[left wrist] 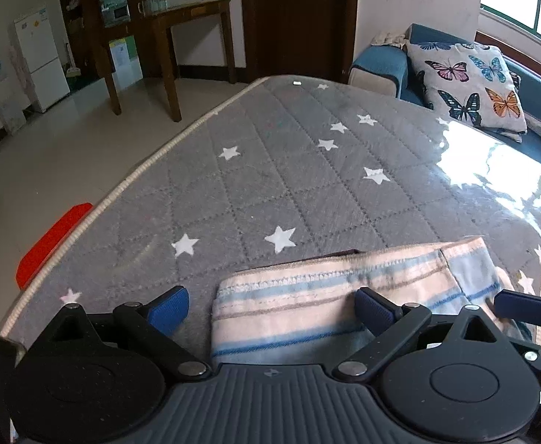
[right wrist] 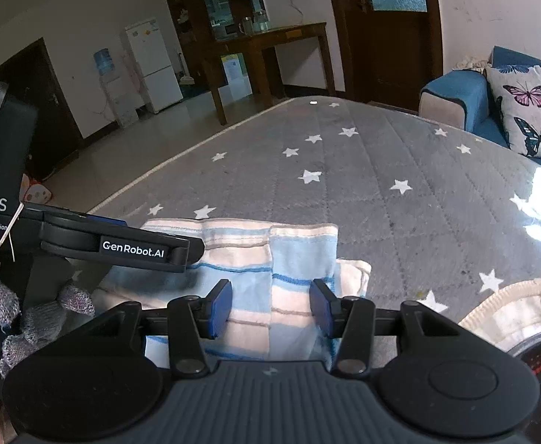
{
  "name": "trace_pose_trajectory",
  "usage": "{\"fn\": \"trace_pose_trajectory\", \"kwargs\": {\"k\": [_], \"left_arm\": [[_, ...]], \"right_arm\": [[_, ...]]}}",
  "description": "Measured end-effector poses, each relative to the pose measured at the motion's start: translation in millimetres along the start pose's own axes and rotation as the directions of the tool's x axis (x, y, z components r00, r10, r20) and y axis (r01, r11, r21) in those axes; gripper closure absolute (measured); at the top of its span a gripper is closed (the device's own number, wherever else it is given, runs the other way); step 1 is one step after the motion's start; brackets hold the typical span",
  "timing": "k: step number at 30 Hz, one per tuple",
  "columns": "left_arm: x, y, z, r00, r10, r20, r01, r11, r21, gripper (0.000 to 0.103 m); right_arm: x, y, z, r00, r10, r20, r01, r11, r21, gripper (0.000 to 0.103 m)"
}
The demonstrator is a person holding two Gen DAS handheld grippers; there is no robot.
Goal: Fold clothes
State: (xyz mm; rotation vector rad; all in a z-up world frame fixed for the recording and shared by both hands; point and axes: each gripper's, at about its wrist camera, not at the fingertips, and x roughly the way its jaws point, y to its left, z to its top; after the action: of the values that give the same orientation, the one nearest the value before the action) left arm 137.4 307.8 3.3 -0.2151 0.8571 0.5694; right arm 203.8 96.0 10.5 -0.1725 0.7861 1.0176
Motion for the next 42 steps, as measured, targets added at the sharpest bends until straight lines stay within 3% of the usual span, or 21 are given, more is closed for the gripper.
{"fn": "trace_pose_trajectory", "kwargs": {"k": [15,26,36,42], "left_arm": [[-54.1,18.9,-46.0,0.999,-0.039,0.019,0.039,0.999,0.013,0.004],[-96.9,34.3,-96.0,0.998,-0.044,0.048,0.042,0.999,0.03,0.003],[-96.5,37.8,-127.7,0.999,-0.035,0.013,0.034,0.999,0.031,0.003],[-102.6,42.6,-134.0,0.999,-0.045,0.021,0.044,0.999,0.006,0.003]], "right_arm": [[-42.8,40.4,-30.0,0.998,0.012,-0.063,-0.021,0.987,-0.156,0.049],[-84.3,52.6,-65.4,0.999,-0.005,-0.046,-0.005,0.979,-0.205,0.047],[-84.4,53.3,-92.9,0.999,-0.009,-0.046,0.0,0.98,-0.197,0.046],[-91.5,59.5,-95.4,0.999,-0.008,-0.037,0.001,0.981,-0.194,0.029]]}}
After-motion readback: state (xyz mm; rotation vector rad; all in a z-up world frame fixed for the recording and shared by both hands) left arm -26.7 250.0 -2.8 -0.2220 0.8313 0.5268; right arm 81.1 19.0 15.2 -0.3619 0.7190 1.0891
